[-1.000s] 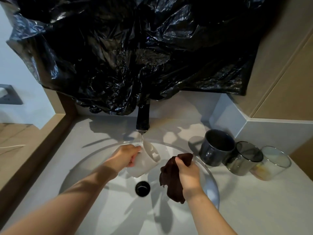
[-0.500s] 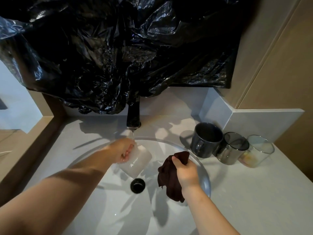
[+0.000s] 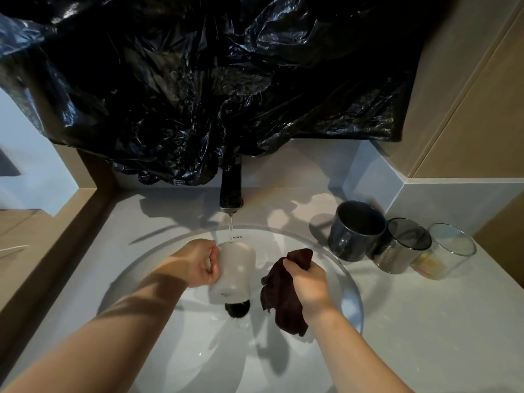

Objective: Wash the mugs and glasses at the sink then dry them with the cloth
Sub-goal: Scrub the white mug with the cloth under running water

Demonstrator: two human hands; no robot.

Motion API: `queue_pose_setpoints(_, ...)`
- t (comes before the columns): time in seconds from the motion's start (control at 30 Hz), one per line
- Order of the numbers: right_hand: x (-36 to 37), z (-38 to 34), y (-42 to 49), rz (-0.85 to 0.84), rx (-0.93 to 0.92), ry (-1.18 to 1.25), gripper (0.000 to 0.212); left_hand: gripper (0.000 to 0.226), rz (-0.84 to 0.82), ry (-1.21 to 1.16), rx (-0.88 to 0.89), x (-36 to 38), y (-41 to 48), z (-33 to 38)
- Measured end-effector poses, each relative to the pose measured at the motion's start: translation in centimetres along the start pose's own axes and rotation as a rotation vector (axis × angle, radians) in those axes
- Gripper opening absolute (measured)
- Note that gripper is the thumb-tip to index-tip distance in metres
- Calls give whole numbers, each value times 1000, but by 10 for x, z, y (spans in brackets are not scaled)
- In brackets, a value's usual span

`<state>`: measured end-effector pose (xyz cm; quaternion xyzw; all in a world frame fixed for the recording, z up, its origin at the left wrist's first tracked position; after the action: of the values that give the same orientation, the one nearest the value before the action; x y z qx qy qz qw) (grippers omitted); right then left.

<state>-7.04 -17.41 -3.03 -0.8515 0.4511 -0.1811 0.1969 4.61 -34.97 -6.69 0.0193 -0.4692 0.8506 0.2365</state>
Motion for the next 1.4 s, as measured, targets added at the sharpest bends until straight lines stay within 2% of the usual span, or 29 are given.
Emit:
queue_pose_setpoints(0.17, 5, 0, 6, -24, -18, -174, 13, 34, 79, 264, 200, 3, -6, 14)
queue_pose_setpoints(0.3, 9, 3, 9, -46, 34, -212, 30, 33, 60, 257, 211, 8, -11, 14)
queue_pose_setpoints(0.4, 9, 2, 4, -78, 86, -189, 21, 29, 34, 235, 177, 13, -13, 8)
queue_pose_setpoints(0.5, 11, 6, 8, -120, 91, -251, 61, 26, 41, 223, 157, 12, -13, 3)
queue_pose_setpoints(0.53, 12, 7, 9, -142, 78, -261, 66, 24, 50, 202, 155, 11, -13, 2)
queue_pose_setpoints(0.57, 12, 7, 10, -140, 56, -261, 63, 24, 61, 168, 153, 9, -13, 0)
queue_pose_setpoints(0.67, 7, 1, 12, -75, -13, -227, 32, 30, 77, 46, 142, 4, -11, -5)
queue_pose_setpoints(0.77, 3, 2, 18, -30, -63, -292, 8, 33, 61, -13, 140, 3, -10, -8)
queue_pose_setpoints(0.83, 4, 0, 18, -31, -87, -334, 5, 28, 47, 5, 198, 6, -11, -5)
queue_pose_setpoints(0.9, 4, -3, 17, -38, -111, -355, 10, 23, 41, 113, 287, 11, -13, 0)
queue_pose_setpoints(1.07, 3, -5, 17, -55, -116, -380, 11, 31, 42, 508, 581, 18, -27, 17)
queue_pose_setpoints(1.4, 3, -3, 11, -96, -53, -341, 8, 38, -137, 1596, 1057, 28, -61, 18)
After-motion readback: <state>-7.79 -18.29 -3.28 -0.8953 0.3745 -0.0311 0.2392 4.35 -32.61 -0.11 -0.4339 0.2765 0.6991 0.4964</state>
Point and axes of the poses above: each hand's wrist, its own y-axis towards the middle knuckle, its own x-axis out of the palm, z = x × y, the point moved 7 cm from there along y, towards the middle knuckle, and after that the axes turned 3 degrees about x, right-handed, at the moved point
